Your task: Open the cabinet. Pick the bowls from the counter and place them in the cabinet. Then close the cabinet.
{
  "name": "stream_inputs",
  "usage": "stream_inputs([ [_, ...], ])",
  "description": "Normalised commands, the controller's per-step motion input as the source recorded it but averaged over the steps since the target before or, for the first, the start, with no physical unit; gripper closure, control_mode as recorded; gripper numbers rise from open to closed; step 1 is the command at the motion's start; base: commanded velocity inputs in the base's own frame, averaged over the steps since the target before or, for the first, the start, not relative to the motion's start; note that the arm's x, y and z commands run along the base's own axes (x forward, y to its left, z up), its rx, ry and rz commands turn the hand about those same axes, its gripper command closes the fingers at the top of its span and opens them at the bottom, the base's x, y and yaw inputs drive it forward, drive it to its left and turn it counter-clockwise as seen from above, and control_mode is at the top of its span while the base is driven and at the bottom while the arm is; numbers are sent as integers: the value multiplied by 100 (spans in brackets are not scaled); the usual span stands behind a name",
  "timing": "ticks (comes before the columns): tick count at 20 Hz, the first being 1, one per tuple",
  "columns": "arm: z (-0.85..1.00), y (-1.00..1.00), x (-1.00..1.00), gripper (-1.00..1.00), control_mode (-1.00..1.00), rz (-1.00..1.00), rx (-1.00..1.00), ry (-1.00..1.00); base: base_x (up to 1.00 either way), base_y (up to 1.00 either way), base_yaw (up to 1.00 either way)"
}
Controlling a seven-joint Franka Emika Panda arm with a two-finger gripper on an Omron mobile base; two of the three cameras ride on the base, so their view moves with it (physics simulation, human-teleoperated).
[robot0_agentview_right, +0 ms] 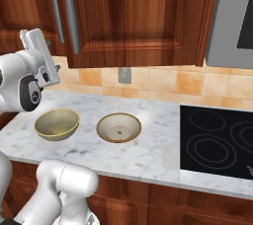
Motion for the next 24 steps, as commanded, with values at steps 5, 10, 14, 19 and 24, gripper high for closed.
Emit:
stream_inputs([
  [5, 0, 2, 18, -100, -100, -12, 11, -1, 0, 0, 0],
  [10, 0, 2, 14, -100, -100, -21, 15, -1, 0, 0, 0],
  [14, 0, 0, 15, -100, -100, -18, 16, 0, 0, 0, 0],
  [19, 0, -8, 33, -100, -100, -10, 21, 0, 0, 0, 0],
  [24, -9, -29, 77, -100, -100, -2, 27, 1, 0, 0, 0],
])
